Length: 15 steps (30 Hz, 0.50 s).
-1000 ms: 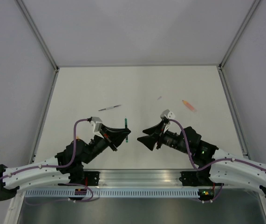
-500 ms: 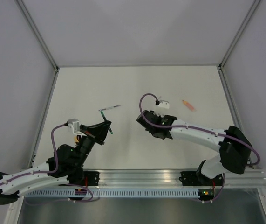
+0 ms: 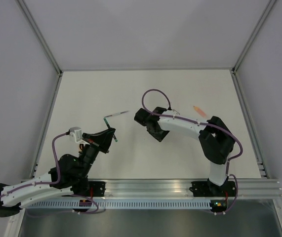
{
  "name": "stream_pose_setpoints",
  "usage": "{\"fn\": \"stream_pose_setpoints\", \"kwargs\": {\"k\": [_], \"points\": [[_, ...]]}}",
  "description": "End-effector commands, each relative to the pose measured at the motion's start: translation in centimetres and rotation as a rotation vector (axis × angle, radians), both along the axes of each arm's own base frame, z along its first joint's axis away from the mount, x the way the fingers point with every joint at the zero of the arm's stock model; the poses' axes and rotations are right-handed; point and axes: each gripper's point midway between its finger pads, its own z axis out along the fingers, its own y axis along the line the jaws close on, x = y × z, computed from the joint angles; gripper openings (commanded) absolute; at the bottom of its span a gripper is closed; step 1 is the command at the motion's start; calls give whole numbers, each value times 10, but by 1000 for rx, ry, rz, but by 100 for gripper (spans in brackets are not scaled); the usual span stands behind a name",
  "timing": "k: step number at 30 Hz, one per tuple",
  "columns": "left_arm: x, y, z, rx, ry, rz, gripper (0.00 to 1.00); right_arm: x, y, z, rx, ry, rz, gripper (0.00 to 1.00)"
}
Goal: Insert the pens into the pen caps
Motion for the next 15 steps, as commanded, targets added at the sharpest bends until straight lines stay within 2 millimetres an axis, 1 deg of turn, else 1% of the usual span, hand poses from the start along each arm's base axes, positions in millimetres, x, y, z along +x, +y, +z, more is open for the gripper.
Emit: {"fn": "stream_pose_setpoints", "kwargs": {"k": [1,3,6,10,15], "points": [[1,5,0,-12,2,21,2,-1,-11,18,75,-71,-165,52],[0,7,2,-22,1,20,2,-1,-14,16,91,-80,-195,52],[0,9,2,-29,3,25,2,0,-19,5,89,-63,-220,51],[1,11,2,-32,4,30,2,10,-13,-8,137,-72,-192,51],[1,11,2,-34,5,31,2,24,-18,-13,128,-102,-189,51]]}}
